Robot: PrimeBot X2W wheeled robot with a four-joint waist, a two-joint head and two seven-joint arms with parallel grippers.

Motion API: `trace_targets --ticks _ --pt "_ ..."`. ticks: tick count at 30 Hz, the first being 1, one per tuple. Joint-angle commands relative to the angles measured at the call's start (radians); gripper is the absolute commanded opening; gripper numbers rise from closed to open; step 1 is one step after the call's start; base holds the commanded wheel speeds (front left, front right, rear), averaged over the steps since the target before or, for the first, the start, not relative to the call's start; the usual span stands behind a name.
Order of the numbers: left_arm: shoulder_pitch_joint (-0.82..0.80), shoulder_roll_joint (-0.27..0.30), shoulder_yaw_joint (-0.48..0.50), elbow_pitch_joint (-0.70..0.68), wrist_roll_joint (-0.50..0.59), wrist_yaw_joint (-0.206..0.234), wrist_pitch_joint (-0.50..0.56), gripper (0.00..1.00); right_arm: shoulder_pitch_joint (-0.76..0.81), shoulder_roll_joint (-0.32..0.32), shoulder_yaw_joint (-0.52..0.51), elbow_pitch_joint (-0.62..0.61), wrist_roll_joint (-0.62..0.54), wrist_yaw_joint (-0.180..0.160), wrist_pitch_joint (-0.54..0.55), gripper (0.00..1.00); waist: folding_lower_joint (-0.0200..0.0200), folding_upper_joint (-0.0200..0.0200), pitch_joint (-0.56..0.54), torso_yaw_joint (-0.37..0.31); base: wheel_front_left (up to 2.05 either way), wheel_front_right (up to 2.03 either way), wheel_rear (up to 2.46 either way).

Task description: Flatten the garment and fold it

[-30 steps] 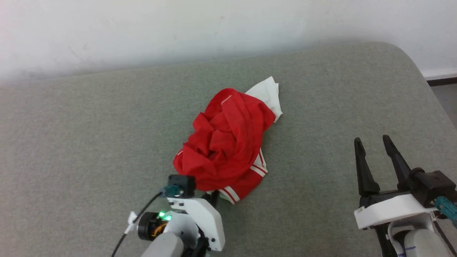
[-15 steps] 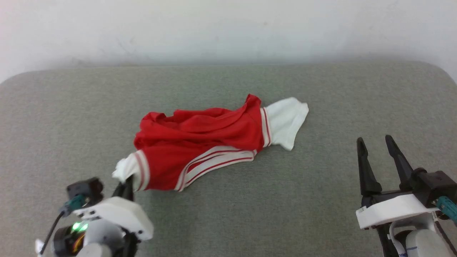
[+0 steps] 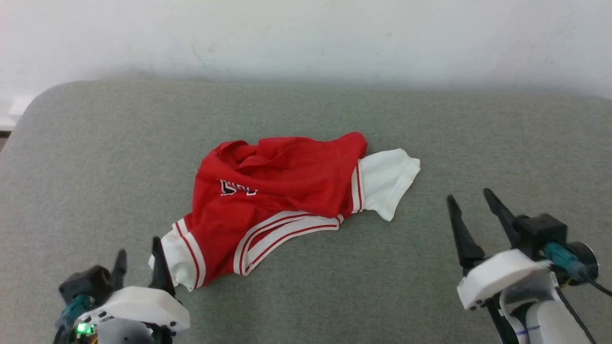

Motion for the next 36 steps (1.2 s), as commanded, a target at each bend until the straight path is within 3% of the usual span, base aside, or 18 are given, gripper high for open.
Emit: trace_targets --ticks 1,6,10,16,23,24,25,26,30,36 --pt "-0.018 -0.005 0.009 -0.001 0.020 -0.009 -0.048 1.00 -0.025 0.000 0.006 0.001 -0.011 -0.002 0.024 1.00 0.0001 0.0000 0.019 0.024 0.00 0.00 0.00" --pt "-0.072 -0.041 0.017 0.027 0.082 -0.044 -0.203 1.00 -0.118 0.000 0.027 0.054 -0.029 -0.002 0.172 1.00 0.0001 0.0000 0.061 0.074 0.00 0.00 0.00" --pt "-0.114 -0.093 0.025 -0.007 0.166 -0.066 -0.216 1.00 -0.203 0.000 0.038 0.134 -0.033 -0.002 0.317 1.00 0.0001 0.0000 0.109 0.114 0.00 0.00 0.00" --pt "-0.138 -0.178 0.068 -0.038 0.268 -0.139 -0.217 1.00 -0.316 0.000 0.051 0.227 -0.052 -0.002 0.535 1.00 0.0001 0.0000 0.171 0.158 0.00 0.00 0.00" --pt "-0.145 -0.214 0.114 -0.012 0.298 -0.195 -0.217 1.00 -0.356 0.000 0.051 0.290 -0.093 -0.002 0.762 1.00 0.0001 0.0000 0.189 0.170 0.00 0.00 0.00" --pt "-0.145 -0.216 0.121 -0.009 0.300 -0.199 -0.217 1.00 -0.351 0.000 0.048 0.293 -0.086 -0.002 0.791 0.62 0.0001 0.0000 0.187 0.168 0.00 0.00 0.00" --pt "-0.145 -0.217 0.129 -0.006 0.302 -0.203 -0.217 1.00 -0.344 0.000 0.049 0.292 -0.079 -0.002 0.816 0.35 0.0001 0.0000 0.183 0.165 0.00 0.00 0.00" --pt "-0.143 -0.218 0.136 -0.004 0.304 -0.205 -0.217 1.00 -0.336 0.000 0.046 0.286 -0.070 -0.002 0.830 0.00 0.0001 0.0000 0.178 0.160 0.00 0.00 0.00" --pt "-0.134 -0.220 0.156 0.005 0.314 -0.211 -0.217 1.00 -0.305 0.000 -0.009 0.217 -0.066 -0.002 0.781 0.00 0.0001 0.0000 0.150 0.135 0.00 0.00 0.00" --pt "-0.108 -0.221 0.168 0.020 0.323 -0.218 -0.217 1.00 -0.193 0.000 -0.181 0.054 -0.085 -0.002 0.680 0.00 0.0001 0.0000 0.093 0.084 0.00 0.00 0.00"
